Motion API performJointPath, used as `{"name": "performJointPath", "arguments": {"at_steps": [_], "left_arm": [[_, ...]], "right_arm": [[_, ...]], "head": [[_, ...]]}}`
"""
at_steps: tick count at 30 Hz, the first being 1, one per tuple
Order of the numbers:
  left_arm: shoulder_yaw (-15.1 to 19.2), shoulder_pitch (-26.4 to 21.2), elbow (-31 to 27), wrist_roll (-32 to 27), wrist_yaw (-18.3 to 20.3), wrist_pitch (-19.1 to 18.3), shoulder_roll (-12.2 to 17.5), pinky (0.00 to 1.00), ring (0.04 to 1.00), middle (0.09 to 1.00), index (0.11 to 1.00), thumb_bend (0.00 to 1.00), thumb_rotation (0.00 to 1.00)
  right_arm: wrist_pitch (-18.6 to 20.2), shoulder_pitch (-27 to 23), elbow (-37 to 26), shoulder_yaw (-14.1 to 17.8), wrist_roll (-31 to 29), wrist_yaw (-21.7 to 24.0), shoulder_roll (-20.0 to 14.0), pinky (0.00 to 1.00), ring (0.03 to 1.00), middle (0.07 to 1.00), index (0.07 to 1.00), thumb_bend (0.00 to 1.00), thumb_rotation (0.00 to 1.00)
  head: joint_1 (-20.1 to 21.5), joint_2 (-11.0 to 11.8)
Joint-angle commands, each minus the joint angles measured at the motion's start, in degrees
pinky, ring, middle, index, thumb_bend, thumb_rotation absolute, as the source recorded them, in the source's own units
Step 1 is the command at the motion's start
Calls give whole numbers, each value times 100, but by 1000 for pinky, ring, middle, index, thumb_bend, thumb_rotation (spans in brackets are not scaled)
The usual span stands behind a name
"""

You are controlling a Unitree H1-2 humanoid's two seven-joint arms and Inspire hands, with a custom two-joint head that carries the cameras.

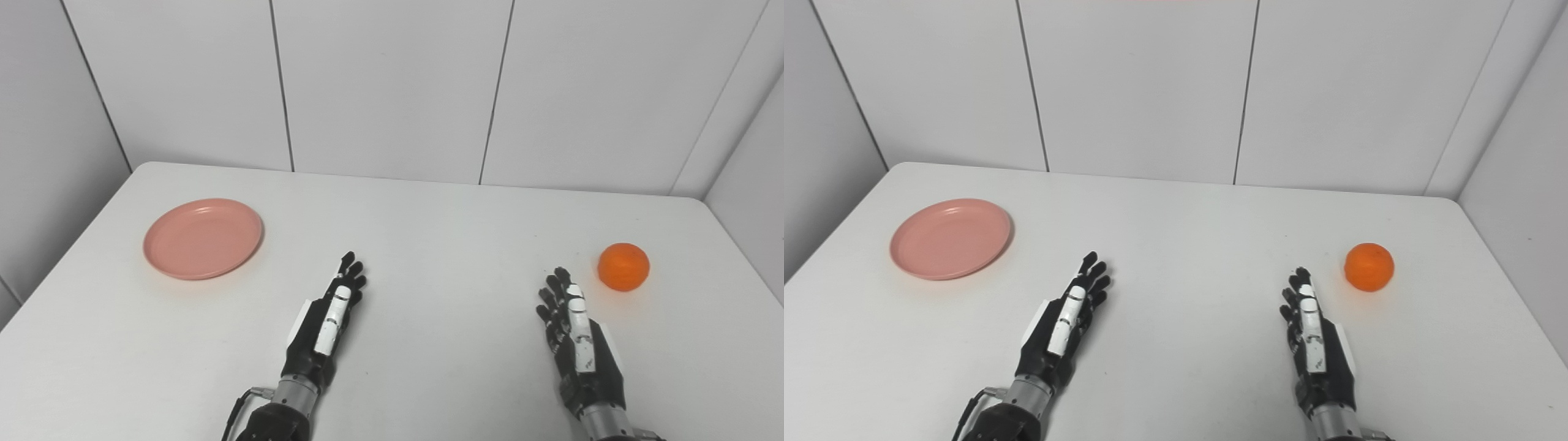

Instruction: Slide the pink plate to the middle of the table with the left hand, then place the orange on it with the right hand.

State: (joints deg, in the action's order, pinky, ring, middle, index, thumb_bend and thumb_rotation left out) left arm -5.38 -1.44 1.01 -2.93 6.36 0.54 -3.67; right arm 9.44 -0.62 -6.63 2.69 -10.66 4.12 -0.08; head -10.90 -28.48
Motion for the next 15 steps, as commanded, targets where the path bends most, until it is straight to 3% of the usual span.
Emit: {"name": "performJointPath", "arguments": {"at_steps": [1,8,15], "left_arm": [[-150,-24,314,67,-72,249,-239,990,973,988,979,396,1000],[-248,-93,589,267,-206,371,-367,986,979,991,984,390,1000],[-240,-154,802,347,-314,456,-466,974,969,981,978,351,1000]], "right_arm": [[-402,-109,-46,55,-116,130,-67,1000,1000,1000,1000,268,1000],[-530,-131,135,149,-232,261,-189,1000,1000,1000,1000,254,1000],[-635,-153,273,163,-285,341,-242,1000,1000,1000,1000,244,1000]], "head": [[-163,86],[-619,388],[-762,480]]}}
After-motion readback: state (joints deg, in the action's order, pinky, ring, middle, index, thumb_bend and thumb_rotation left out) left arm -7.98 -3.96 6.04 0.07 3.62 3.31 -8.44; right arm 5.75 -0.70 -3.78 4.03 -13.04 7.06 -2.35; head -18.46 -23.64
